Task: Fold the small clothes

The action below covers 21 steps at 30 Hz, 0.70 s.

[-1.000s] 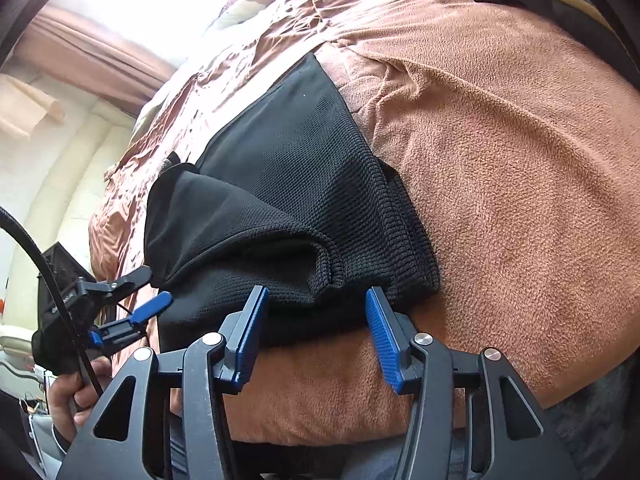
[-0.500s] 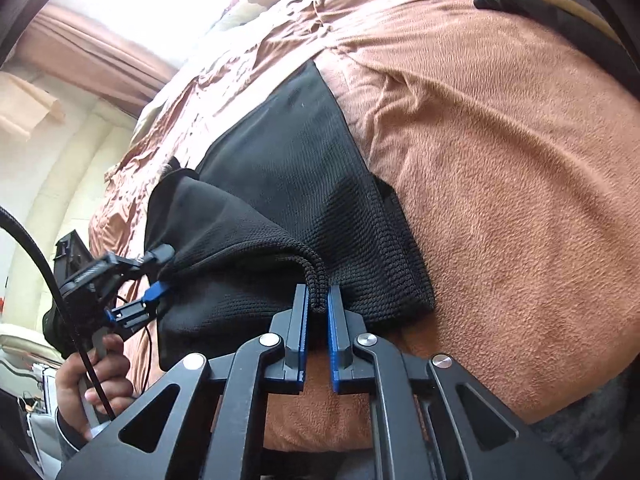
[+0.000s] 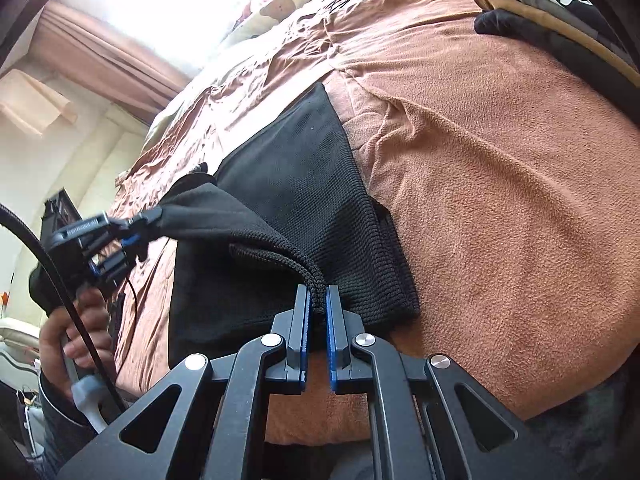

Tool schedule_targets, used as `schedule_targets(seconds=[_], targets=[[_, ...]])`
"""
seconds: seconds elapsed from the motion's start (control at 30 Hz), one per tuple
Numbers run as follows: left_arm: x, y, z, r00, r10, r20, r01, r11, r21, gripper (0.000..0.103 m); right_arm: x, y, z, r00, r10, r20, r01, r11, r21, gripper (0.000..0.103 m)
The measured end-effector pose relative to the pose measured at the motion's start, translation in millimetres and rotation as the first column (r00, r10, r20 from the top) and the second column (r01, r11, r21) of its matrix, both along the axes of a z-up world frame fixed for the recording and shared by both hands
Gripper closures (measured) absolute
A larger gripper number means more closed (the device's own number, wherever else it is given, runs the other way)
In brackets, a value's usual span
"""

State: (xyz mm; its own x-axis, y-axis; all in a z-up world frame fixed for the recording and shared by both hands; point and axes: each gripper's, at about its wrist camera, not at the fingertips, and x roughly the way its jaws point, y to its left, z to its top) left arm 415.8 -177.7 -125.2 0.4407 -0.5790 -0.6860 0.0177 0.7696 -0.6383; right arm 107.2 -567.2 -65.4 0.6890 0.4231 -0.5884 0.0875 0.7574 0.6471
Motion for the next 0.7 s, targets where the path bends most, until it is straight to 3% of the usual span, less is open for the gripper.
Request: schedule_targets(seconds=[0.33, 0.7], targets=[[32, -53, 33, 0.991, -0.104, 0.081, 0.099, 0.993, 0.065, 0.096, -4, -6, -3, 1.000, 0.009, 0.001, -0.009, 1.000, 0.014, 0.099], [64, -116, 31, 0.972, -0.217, 0.092, 0.204, 0.970, 0.131, 0.097, -5, -24, -12, 1.000, -0.014, -0.009, 0.014, 0.999, 0.033, 0.099]])
